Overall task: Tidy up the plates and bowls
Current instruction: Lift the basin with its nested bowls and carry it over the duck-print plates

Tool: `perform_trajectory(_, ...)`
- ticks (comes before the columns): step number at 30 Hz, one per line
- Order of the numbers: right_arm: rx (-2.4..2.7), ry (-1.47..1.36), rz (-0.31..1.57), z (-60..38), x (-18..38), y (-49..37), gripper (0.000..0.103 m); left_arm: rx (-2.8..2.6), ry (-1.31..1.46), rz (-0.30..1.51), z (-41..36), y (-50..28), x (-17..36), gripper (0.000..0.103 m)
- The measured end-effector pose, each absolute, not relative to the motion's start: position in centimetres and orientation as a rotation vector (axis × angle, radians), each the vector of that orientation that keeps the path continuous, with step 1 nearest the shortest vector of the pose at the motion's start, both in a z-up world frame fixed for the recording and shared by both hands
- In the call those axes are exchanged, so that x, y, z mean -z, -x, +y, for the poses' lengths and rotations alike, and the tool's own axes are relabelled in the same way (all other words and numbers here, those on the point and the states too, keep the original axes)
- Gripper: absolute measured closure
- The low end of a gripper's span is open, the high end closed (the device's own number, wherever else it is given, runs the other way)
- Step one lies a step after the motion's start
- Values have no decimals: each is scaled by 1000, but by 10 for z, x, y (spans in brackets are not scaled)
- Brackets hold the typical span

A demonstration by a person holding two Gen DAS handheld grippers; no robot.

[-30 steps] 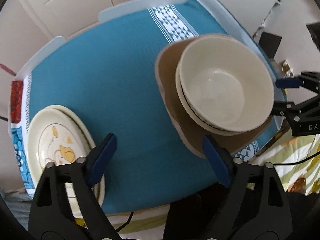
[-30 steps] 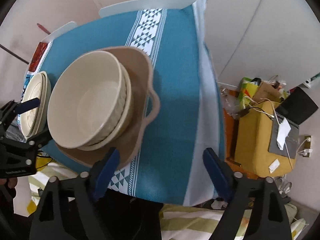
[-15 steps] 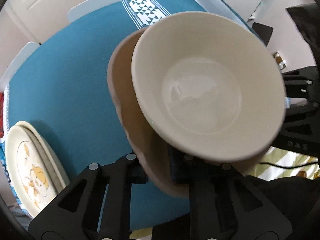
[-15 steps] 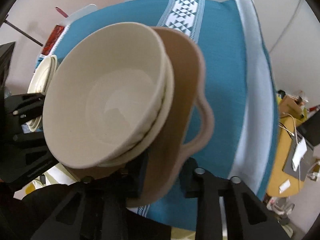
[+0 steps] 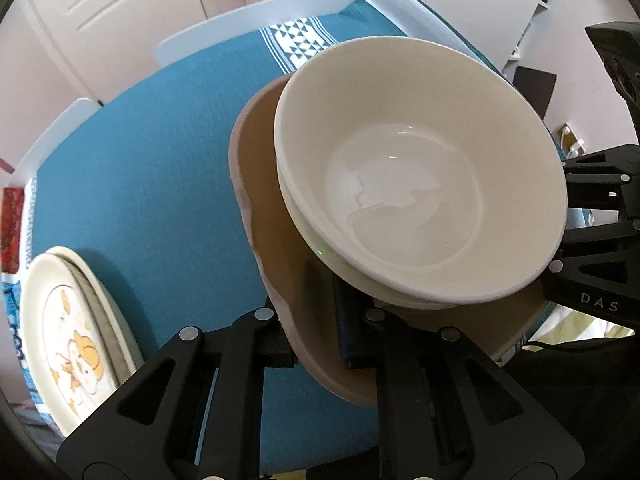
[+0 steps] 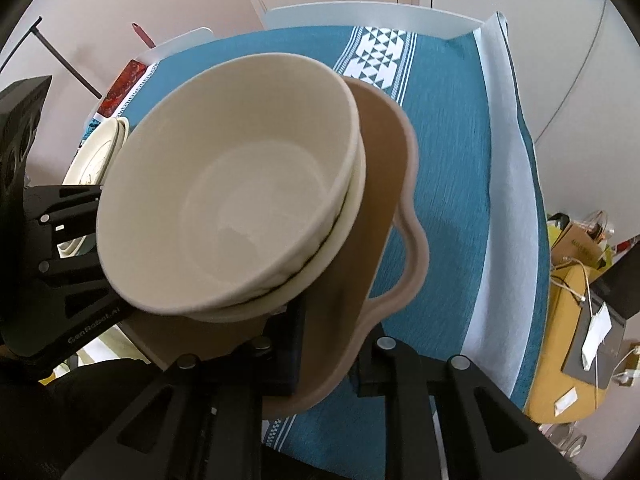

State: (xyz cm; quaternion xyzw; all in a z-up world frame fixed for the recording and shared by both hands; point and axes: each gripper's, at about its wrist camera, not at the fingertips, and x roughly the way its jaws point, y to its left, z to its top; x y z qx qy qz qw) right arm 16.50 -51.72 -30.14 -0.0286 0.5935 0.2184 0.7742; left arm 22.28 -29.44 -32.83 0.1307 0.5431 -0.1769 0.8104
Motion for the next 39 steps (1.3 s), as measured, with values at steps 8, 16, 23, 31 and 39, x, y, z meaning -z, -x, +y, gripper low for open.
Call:
perform_trajectory(8, -484, 72, 1242, -513, 266, -170, 86, 339, -236, 1116, -281, -224, 289, 92)
perform_trajectory(16, -542, 124, 1177, -467, 210, -175, 86, 261, -184, 1064, -240, -221, 230, 92)
perform_trajectory(23, -579, 165, 1158, -399, 189, -174, 86, 211, -145, 1054, -171, -218, 213, 93)
perform_trajectory(31, -566, 126, 1192, -311, 199, -165, 86, 217, -163, 1080, -79, -218, 219, 96)
perform_trajectory(39, -508, 66, 1231, -251, 234, -153, 86, 269, -217, 1122, -20, -221, 253, 96)
